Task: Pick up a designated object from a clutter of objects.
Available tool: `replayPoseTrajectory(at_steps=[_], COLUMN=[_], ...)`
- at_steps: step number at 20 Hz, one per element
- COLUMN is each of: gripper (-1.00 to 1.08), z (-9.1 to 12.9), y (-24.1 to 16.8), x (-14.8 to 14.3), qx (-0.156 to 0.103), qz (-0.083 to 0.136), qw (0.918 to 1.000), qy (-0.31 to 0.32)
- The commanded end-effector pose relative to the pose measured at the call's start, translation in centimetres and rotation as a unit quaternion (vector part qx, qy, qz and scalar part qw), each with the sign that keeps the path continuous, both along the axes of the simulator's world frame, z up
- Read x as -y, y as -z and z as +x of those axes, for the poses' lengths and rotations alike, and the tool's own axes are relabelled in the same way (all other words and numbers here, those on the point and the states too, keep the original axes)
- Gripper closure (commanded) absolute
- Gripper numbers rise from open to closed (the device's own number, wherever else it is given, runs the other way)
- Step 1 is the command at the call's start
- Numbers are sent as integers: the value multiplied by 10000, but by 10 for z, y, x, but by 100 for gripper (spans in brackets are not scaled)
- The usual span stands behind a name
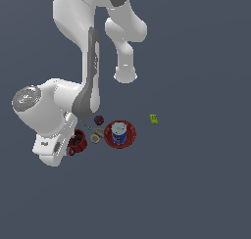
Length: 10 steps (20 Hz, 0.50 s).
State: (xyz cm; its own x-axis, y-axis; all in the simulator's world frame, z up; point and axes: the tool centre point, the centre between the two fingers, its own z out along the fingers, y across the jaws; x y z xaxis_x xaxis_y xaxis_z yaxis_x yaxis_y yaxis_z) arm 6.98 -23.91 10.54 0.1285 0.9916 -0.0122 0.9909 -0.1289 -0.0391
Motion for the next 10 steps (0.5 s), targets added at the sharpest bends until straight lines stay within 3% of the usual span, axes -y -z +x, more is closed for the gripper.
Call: replayPoseTrajectory(at_steps=[1,10], gripper=[-60,-60], z=[0,-1], y=[2,20], x=[1,2], qx=[-2,-3], qz=[2,3], qw=[10000,10000], qy=[-58,-60])
